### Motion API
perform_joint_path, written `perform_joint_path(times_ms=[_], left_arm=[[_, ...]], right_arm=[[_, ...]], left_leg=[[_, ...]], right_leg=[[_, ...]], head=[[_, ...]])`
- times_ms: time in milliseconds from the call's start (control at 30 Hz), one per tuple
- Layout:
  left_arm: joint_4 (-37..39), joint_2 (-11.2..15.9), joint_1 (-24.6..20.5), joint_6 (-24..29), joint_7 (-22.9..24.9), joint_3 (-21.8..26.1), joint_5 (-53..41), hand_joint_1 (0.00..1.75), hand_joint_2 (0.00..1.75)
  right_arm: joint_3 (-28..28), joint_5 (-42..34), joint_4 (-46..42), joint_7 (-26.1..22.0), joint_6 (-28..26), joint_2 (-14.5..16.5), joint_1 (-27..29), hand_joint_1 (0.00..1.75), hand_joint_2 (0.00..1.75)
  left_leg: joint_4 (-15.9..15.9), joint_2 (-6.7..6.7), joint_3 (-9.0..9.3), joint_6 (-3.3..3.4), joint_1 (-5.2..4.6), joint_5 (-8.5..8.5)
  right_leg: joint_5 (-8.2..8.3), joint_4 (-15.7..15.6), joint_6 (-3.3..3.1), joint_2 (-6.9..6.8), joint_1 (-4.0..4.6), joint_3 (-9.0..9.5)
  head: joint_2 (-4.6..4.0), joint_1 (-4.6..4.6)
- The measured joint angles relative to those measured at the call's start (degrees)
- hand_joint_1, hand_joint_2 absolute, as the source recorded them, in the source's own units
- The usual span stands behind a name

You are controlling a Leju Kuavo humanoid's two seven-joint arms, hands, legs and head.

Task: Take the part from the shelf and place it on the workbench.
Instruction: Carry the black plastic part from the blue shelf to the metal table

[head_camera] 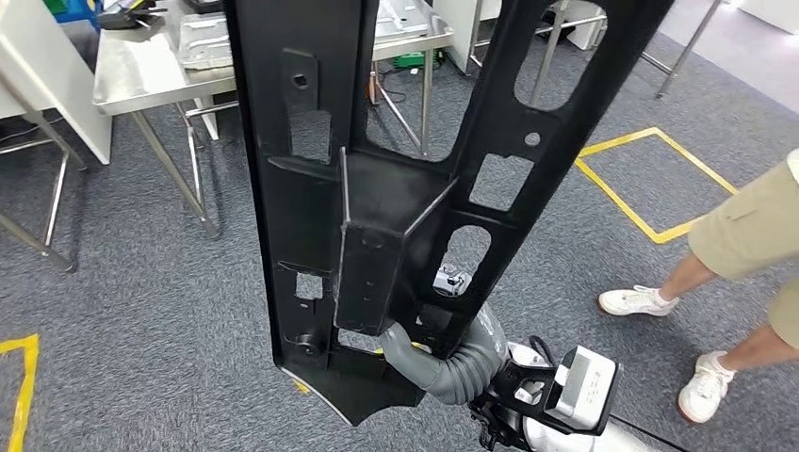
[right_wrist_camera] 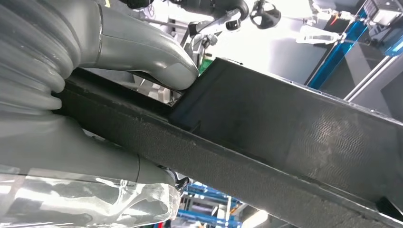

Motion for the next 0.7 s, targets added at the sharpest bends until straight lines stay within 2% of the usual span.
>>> perform_joint_path(times_ms=[33, 67, 133, 167, 200, 300, 333, 367, 467, 500, 533, 567, 633, 667, 700], left_arm=[[0.0, -0.01, 0.04, 0.03, 0.11, 0.0, 0.02, 0.0, 1.75], [0.0, -0.02, 0.04, 0.05, 0.21, 0.0, 0.04, 0.0, 1.75], [0.0, -0.02, 0.02, 0.08, 0.3, 0.0, 0.05, 0.0, 1.75], [0.0, -0.02, 0.01, 0.08, 0.33, -0.01, 0.05, 0.0, 1.75], [0.0, -0.02, 0.01, 0.09, 0.36, -0.01, 0.05, 0.0, 1.75], [0.0, 0.01, -0.02, 0.17, 0.45, 0.0, 0.05, 0.0, 1.75], [0.0, 0.03, -0.05, 0.22, 0.45, 0.0, 0.05, 0.0, 1.75], [0.0, 0.04, -0.1, 0.27, 0.46, 0.0, 0.06, 0.0, 1.75], [0.0, 0.04, -0.53, 0.43, 0.41, 0.07, 0.1, 0.0, 1.75], [0.0, 0.04, -0.72, 0.48, 0.4, 0.1, 0.11, 0.0, 1.75], [0.0, 0.04, -0.84, 0.5, 0.41, 0.12, 0.11, 0.0, 1.75], [0.0, 0.04, -0.84, 0.51, 0.45, 0.13, 0.1, 0.0, 1.75], [0.0, 0.04, -0.63, 0.5, 0.51, 0.11, 0.08, 0.0, 1.75], [0.0, 0.04, -0.53, 0.5, 0.53, 0.1, 0.07, 0.0, 1.75], [0.0, 0.04, -0.43, 0.5, 0.54, 0.09, 0.06, 0.0, 1.75]], right_arm=[[0.0, 0.04, 0.0, -0.01, -0.04, -0.01, 0.04, 1.75, 1.75], [0.0, 0.07, 0.0, -0.01, -0.05, -0.01, 0.05, 1.75, 1.75], [-0.01, 0.13, 0.0, -0.02, -0.05, -0.02, 0.01, 1.75, 1.75], [-0.02, 0.15, -0.02, -0.02, -0.05, -0.01, 0.0, 1.75, 1.75], [-0.02, 0.17, -0.03, -0.03, -0.05, -0.01, -0.01, 1.75, 1.75], [-0.02, 0.22, -0.08, -0.04, -0.05, -0.05, -0.03, 1.75, 1.75], [-0.02, 0.25, -0.09, -0.04, -0.05, -0.07, -0.06, 1.75, 1.75], [-0.02, 0.28, -0.11, -0.05, -0.05, -0.05, -0.09, 1.75, 1.75], [-0.02, 0.38, -0.12, -0.05, -0.05, -0.04, -0.03, 1.75, 1.75], [-0.02, 0.38, -0.12, -0.04, -0.05, -0.04, 0.0, 1.75, 1.75], [-0.02, 0.38, -0.12, -0.04, -0.05, -0.04, 0.01, 1.75, 1.75], [-0.02, 0.38, -0.13, -0.04, -0.05, -0.03, 0.0, 1.75, 1.75], [-0.02, 0.38, -0.13, -0.05, -0.05, -0.02, -0.03, 1.75, 1.75], [-0.02, 0.39, -0.13, -0.06, -0.05, -0.01, -0.05, 1.75, 1.75], [-0.02, 0.4, -0.14, -0.07, -0.05, -0.01, -0.07, 1.75, 1.75]], left_leg=[[0.02, 0.15, 0.07, -0.04, 0.03, -0.07], [0.06, 0.23, 0.2, -0.15, 0.08, -0.18], [0.39, 0.26, 0.41, -0.62, -0.03, -0.62], [0.59, 0.26, 0.41, -0.88, -0.16, -0.85], [0.74, 0.26, 0.37, -1.12, -0.32, -1.03], [1.01, 0.3, 0.26, -1.78, -0.22, -1.41], [1.99, 0.32, -0.15, -2.12, -0.12, -2.12], [4.14, 0.32, -1.11, -2.48, -0.02, -3.39], [15.92, 0.35, -6.76, -3.31, 0.25, -8.47], [18.52, 0.36, -8.08, -3.4, 0.29, -9.04], [18.69, 0.36, -8.25, -3.39, 0.31, -8.38], [16.48, 0.35, -7.3, -3.3, 0.33, -6.72], [7.83, 0.33, -3.44, -2.87, 0.32, -2.48], [4.23, 0.3, -1.93, -2.59, 0.2, -1.24], [1.98, 0.27, -1.06, -2.33, 0.06, -0.67]], right_leg=[[0.92, -0.54, 0.09, -0.06, -0.02, 0.25], [2.69, -3.45, 0.13, -0.17, -0.06, 1.73], [6.26, -12.04, 0.07, -0.6, -0.07, 6.28], [7.17, -15.04, -0.15, -0.73, -0.07, 7.83], [7.43, -16.61, -0.44, -0.79, 0.0, 8.6], [7.37, -16.89, -1.51, -0.63, 0.12, 8.6], [7.4, -16.93, -1.83, -0.64, 0.03, 8.66], [7.42, -16.98, -2.1, -0.66, -0.12, 8.72], [7.35, -16.98, -2.43, -0.69, -0.16, 8.72], [7.34, -16.98, -2.44, -0.68, -0.16, 8.73], [7.32, -16.98, -2.42, -0.62, -0.16, 8.8], [7.29, -16.98, -2.38, -0.51, -0.17, 8.91], [7.18, -16.97, -2.19, -0.24, -0.11, 9.15], [7.14, -16.96, -2.01, -0.13, -0.02, 9.14], [7.14, -16.96, -1.76, -0.06, 0.06, 9.06]], head=[[0.0, 0.01], [0.0, 0.01], [0.0, 0.01], [0.0, 0.0], [0.0, -0.02], [0.0, -0.05], [0.0, -0.1], [0.0, -0.14], [0.0, -0.23], [0.0, -0.23], [0.0, -0.23], [0.0, -0.23], [0.0, -0.23], [0.0, -0.21], [-0.01, -0.19]])
